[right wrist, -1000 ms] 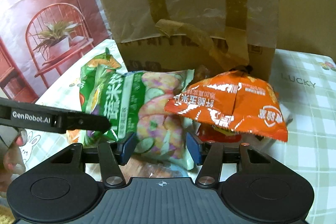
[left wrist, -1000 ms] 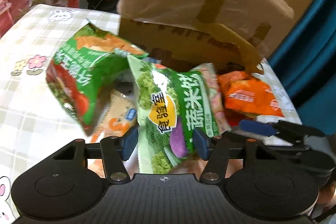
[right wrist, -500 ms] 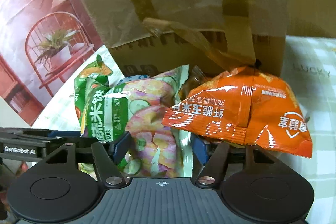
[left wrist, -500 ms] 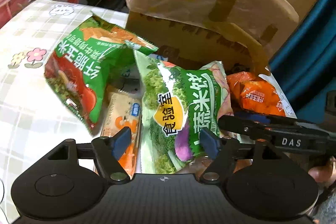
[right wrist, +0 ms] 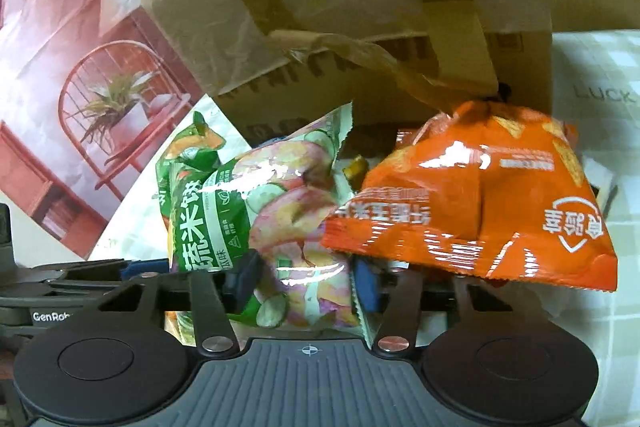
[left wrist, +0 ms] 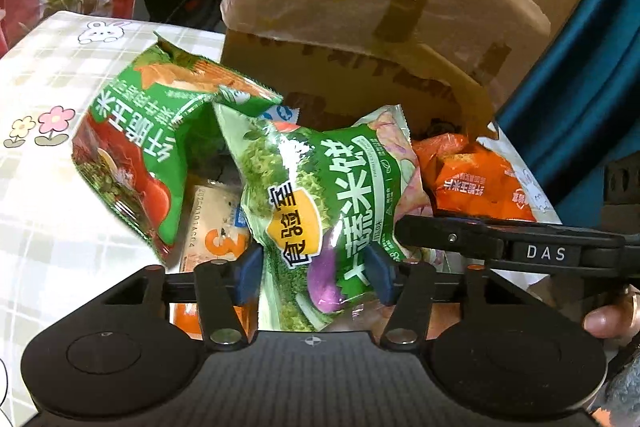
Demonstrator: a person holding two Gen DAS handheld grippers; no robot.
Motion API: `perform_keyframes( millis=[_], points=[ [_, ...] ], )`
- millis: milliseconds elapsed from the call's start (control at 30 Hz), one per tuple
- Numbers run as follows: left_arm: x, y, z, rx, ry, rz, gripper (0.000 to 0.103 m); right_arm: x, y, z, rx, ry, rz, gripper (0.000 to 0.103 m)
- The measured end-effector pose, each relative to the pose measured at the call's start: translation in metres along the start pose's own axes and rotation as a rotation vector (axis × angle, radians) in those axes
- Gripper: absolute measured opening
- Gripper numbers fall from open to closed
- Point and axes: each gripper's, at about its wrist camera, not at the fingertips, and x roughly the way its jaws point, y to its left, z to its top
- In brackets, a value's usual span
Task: Organize snacks
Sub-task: 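Reach the right gripper to the green vegetable-cracker bag and grasp it, then carry the green bag over the box and release it inside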
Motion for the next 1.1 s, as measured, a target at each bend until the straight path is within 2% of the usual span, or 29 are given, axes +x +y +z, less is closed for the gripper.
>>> perform_keyframes(
  millis=[167, 433, 633, 967, 1100],
  points=[
    [-0.024, -0.003, 0.004, 0.024, -0.054, 0.006, 0.052, -0.02, 0.017, 0.004, -0.042, -0.039, 0.026, 0.032],
    [-0.07, -0.01, 0.022, 0.065, -0.158, 0.005, 0.052, -0.058, 0.054, 0.024, -0.142, -0.146, 0.064, 0.032],
    [-0.105, -0.025, 0.038, 0.118, -0.264, -0.018, 0.052, -0.095, 0.075, 0.045, -0.197, -0.255, 0.087, 0.032],
    [-0.113, -0.063, 0.106, 0.258, -0.416, -0.045, 0.053, -0.141, 0.08, 0.117, -0.242, -0.433, 0.052, 0.032],
    [-0.091, -0.068, 0.147, 0.261, -0.42, -0.083, 0.053, -0.14, 0.072, 0.153, -0.244, -0.484, -0.005, 0.032]
  ],
)
